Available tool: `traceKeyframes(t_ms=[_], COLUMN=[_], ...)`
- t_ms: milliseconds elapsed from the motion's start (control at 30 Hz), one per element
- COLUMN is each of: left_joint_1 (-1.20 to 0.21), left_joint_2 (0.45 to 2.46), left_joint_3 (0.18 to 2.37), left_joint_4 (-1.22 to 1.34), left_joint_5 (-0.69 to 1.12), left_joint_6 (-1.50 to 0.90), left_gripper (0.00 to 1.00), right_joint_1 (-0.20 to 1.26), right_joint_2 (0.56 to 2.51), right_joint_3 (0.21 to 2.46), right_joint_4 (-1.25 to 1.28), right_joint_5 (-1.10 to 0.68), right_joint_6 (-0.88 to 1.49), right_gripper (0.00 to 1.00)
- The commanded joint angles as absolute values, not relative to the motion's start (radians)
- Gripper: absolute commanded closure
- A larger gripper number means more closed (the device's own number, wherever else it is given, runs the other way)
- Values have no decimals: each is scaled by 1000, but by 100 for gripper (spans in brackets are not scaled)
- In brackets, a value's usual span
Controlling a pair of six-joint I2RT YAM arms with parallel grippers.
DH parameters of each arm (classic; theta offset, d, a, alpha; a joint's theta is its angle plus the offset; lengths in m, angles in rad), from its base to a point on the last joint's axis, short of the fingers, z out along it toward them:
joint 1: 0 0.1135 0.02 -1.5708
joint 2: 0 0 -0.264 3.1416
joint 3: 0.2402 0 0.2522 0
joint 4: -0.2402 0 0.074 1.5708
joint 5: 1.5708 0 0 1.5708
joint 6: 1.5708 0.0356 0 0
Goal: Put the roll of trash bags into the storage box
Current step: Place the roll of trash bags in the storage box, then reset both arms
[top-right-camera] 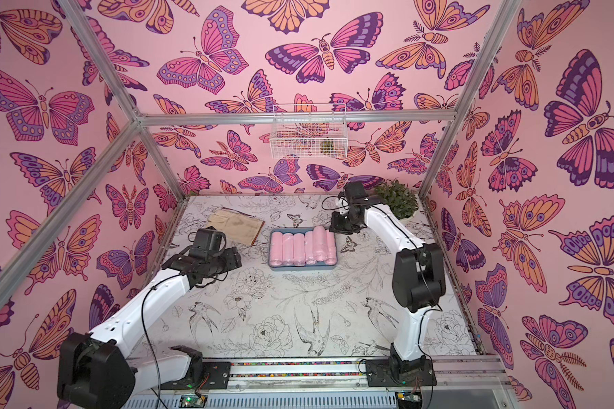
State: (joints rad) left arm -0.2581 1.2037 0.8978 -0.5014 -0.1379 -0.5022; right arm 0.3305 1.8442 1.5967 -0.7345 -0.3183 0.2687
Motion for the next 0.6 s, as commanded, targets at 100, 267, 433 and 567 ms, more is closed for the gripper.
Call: traceKeyframes(t_ms=[100,267,433,567], left_joint_1=[-170,-114,-108,-98], left_joint_2=[1076,1016,1022,1082], left_joint_3=[724,548,406,366], left_joint_4=[-212,27,268,356], left_joint_5=[-335,-343,-356,-368], left_joint_6=[-308,-255,-151,-146], left_gripper=[21,18,14,12], right_joint_1=[205,141,135,134], right_joint_2=[1631,1484,1301,1162], right_joint_3=[1280,1024,756,574], right_joint_4=[-523,-365,-112,81], right_joint_5=[-303,-239,-101,137], right_joint_6=[264,240,209,252], right_gripper=[71,71,71,70])
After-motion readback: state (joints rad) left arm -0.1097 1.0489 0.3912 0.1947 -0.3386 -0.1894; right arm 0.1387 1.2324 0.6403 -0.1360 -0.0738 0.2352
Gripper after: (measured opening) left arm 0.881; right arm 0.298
